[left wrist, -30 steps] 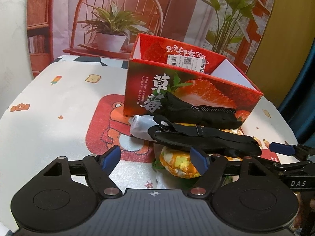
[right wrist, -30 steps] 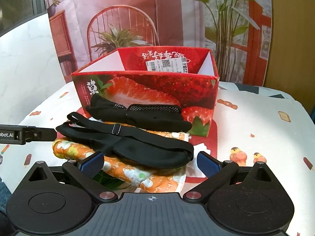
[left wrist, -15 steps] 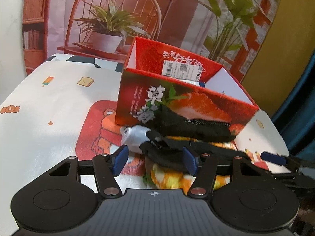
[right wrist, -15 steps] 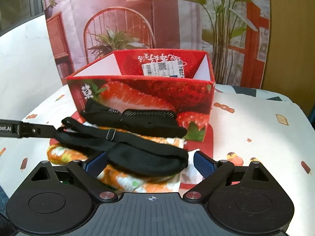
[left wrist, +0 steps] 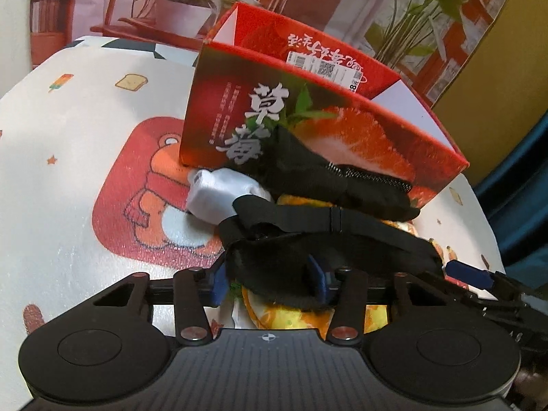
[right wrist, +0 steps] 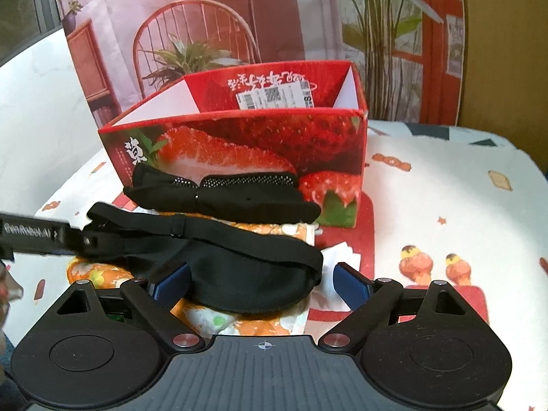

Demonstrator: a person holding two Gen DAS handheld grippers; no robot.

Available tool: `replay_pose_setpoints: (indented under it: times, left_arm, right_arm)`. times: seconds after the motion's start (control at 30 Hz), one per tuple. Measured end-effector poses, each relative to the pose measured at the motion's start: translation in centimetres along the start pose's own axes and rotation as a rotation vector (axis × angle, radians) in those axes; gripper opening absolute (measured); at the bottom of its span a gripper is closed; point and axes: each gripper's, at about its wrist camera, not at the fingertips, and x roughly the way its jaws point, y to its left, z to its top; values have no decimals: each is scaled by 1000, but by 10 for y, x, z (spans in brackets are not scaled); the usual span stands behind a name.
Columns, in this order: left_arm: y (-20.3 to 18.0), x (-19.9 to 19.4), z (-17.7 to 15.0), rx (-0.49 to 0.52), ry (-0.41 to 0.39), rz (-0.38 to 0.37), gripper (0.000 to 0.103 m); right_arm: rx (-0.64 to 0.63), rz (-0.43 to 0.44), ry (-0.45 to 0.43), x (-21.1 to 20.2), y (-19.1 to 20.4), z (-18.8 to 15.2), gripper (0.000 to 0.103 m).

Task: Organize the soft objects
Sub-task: 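Grasp the black eye mask strap with the left gripper and lift it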

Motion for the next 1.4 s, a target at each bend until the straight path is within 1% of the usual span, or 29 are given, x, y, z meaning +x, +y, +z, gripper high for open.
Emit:
replay_pose_setpoints:
  times: [0.17,0.2,0.27,0.43,0.5,0.6,0.67,0.7,0.73,0.77,0.8,0.93,1.03,1.1,1.17,1.2,1.33,1.4]
  left_arm:
    - [0,0,-5,27,-10,5,47]
    - [-1,1,-5,33,-11,6,47]
    - [0,2,-6,40,-12,7,47]
    - [1,3,-9,39,-9,8,47]
    - [0,2,-9,46,-10,12,47]
    - [-1,3,-9,55,-11,17,47]
    - [-2,3,-9,55,-12,19,47]
    - [-2,3,-10,55,-12,17,47]
    - [-2,3,-10,56,-12,17,46]
    - [-2,3,-10,57,-12,17,46]
    - [-2,2,-10,58,-13,16,46]
    - [2,1,-8,45,-9,2,45]
    - [9,-1,-5,18,-5,-13,39]
    - [13,-2,-3,9,1,-24,31]
    - [16,-5,1,10,-1,-36,26]
    - [16,-7,2,14,-3,-42,24]
    - [14,-13,9,46,-15,-56,19]
    - [10,-18,11,66,-31,-60,14]
  right_arm:
    - [45,39,7,6,-6,0,88]
    - [47,46,7,6,-6,0,87]
    - [50,60,7,7,-6,2,82]
    - [67,71,-8,6,-5,7,79]
    - [72,72,-30,2,-4,9,76]
    - [77,77,-59,-5,-3,12,70]
    - [91,92,-70,-7,-3,14,62]
    - [98,108,-70,-7,-4,15,60]
    - [102,123,-64,-6,-4,17,56]
    - [105,150,-49,-3,-5,18,47]
    - [108,160,-32,1,-5,19,45]
    - [86,85,-16,13,-4,22,45]
    - [131,68,-12,18,-15,26,45]
    - [168,86,-20,19,-24,28,41]
    - [181,99,-11,21,-30,30,23]
    - [173,99,-5,22,-31,31,21]
    - [125,96,4,20,-31,34,17]
    - [110,101,6,18,-30,36,16]
